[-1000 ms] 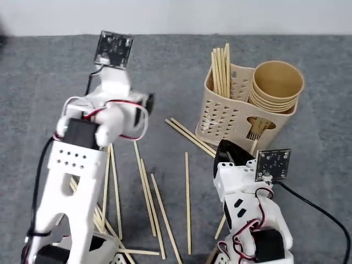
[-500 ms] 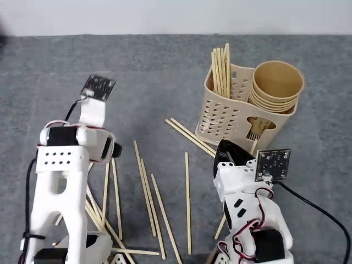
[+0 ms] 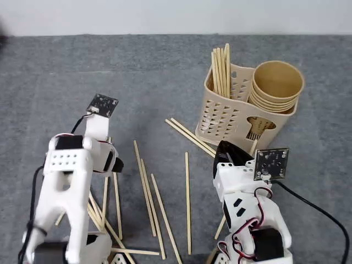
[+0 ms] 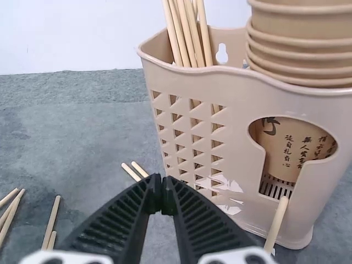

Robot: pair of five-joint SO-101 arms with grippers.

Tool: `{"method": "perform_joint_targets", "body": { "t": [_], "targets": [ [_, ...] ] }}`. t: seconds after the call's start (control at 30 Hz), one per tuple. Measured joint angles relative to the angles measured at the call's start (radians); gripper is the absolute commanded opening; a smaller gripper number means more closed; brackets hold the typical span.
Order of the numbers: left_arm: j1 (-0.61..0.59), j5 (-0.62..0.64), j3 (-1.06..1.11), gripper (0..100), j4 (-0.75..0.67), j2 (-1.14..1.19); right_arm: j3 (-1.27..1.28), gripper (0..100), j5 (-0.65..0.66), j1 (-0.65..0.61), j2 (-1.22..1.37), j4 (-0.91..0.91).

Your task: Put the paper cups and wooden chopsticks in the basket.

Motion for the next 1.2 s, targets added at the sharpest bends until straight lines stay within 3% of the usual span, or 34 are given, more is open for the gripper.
{"method": "perform_joint_targets", "body": {
  "t": [0.27,0.47,0.63,1.2],
  "targets": [
    [0.000,0.060,-0.172,22,-0.002,0.354,0.000,0.9,0.000,0.000,0.000,0.000],
    [0.009,0.100,-0.292,12,0.028,0.545,0.000,0.9,0.000,0.000,0.000,0.000],
    [0.014,0.100,-0.393,1,0.080,0.640,0.000,0.9,0.000,0.000,0.000,0.000],
    [0.153,0.178,-0.589,1,0.164,0.746,0.000,0.9,0.000,0.000,0.000,0.000]
  ]
}}
